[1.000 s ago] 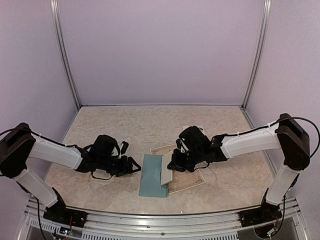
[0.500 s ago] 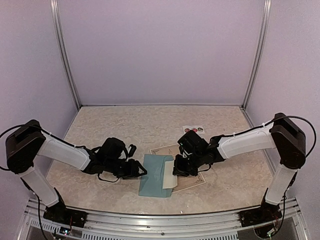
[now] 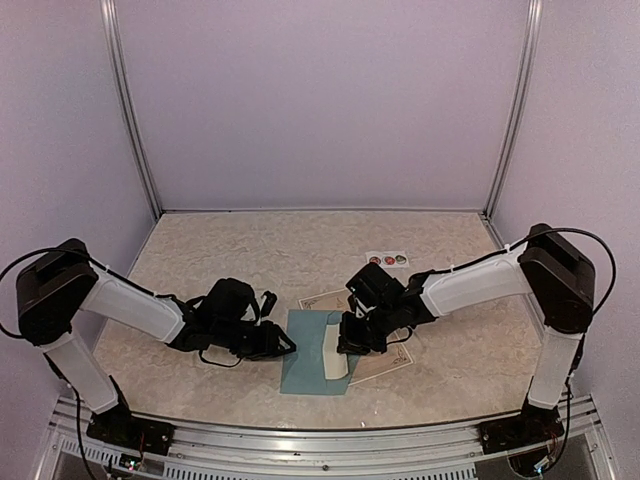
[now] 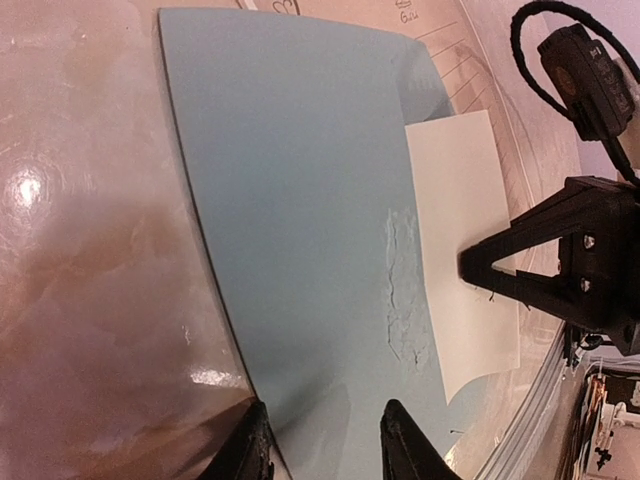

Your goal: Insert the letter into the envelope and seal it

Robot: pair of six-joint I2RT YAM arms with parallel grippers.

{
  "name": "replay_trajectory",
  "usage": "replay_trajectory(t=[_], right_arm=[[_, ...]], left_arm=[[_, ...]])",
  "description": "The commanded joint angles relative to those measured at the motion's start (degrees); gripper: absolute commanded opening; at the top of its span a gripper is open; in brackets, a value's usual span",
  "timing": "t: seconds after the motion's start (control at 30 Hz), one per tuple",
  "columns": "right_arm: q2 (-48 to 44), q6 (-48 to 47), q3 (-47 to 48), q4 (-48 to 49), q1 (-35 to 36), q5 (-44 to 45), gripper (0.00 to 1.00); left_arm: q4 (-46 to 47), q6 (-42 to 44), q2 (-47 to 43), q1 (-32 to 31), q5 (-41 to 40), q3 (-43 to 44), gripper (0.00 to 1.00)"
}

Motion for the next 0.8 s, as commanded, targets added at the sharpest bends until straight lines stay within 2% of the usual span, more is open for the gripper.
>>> replay_trajectory(t=[0.0, 0.27, 0.5, 0.53, 0.67, 0.77], right_arm=[[2.1, -0.7, 1.1, 1.7, -0.2, -1.9, 0.00], [3.6, -0.5, 0.1, 10.1, 0.2, -6.5, 0.00], [2.7, -3.0, 2.4, 5.9, 1.0, -4.0, 0.00], [2.0, -3.7, 2.7, 3.9, 1.1, -2.7, 0.03], [-1.1, -6.9, 5.4, -4.7, 1.3, 2.4, 0.25], [-2.5, -8.6, 7.5, -10.3, 2.0, 5.9, 0.34]], left_arm=[[-0.6, -0.4, 1.5, -0.7, 0.7, 0.5, 0.35], [1.3, -1.4, 2.3, -1.1, 2.1, 0.5, 0.34], [-0.5, -1.2, 1.4, -1.3, -0.3, 0.3, 0.34], [-0.9, -1.2, 0.8, -1.3, -0.8, 0.3, 0.34], [-1.8, -1.3, -1.5, -1.3, -1.8, 0.0, 0.34], [-2.7, -1.4, -3.9, -1.3, -2.9, 0.0, 0.35]])
